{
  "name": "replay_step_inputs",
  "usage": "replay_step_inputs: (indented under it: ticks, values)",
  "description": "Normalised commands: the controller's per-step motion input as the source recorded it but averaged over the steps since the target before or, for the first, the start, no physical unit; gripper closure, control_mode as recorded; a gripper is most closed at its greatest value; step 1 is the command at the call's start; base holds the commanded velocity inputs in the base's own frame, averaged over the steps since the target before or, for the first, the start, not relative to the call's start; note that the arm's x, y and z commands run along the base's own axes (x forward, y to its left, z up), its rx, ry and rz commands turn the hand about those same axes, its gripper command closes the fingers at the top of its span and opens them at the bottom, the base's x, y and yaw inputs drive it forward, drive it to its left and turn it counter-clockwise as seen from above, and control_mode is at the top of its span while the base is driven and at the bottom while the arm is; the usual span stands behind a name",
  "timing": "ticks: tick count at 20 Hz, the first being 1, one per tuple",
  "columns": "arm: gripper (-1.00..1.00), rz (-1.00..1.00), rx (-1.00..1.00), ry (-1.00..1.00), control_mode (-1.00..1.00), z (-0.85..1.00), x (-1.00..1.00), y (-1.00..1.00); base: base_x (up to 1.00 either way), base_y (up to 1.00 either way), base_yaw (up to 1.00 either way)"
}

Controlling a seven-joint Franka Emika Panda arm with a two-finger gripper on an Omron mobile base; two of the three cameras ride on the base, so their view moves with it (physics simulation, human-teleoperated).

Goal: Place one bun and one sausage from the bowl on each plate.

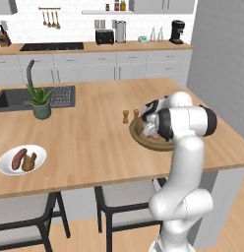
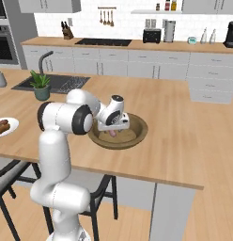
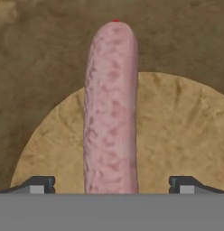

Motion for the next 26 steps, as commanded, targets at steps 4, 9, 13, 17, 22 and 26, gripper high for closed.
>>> replay_step_inputs:
  ticks: [4,9,13,17,22,26]
  values:
    - [-1.00,0.00,0.00,0.00,-1.00,-0.20,0.02,0.00,0.00,0.00,0.00]
    - [1.00,0.00,0.00,0.00,-1.00,0.00,0.00,0.00,0.00,0.00,0.00]
    - [1.00,-0.02,0.00,0.00,-1.00,0.41,-0.12,0.00,0.00,0.00,0.00]
    - [1.00,-0.09,0.00,0.00,-1.00,0.94,-0.30,0.00,0.00,0.00,0.00]
    - [1.00,-0.19,0.00,0.00,-1.00,0.80,-0.84,-0.08,0.00,0.00,0.00]
    - [1.00,-0.27,0.00,0.00,-1.00,0.75,-1.00,-0.02,0.00,0.00,0.00]
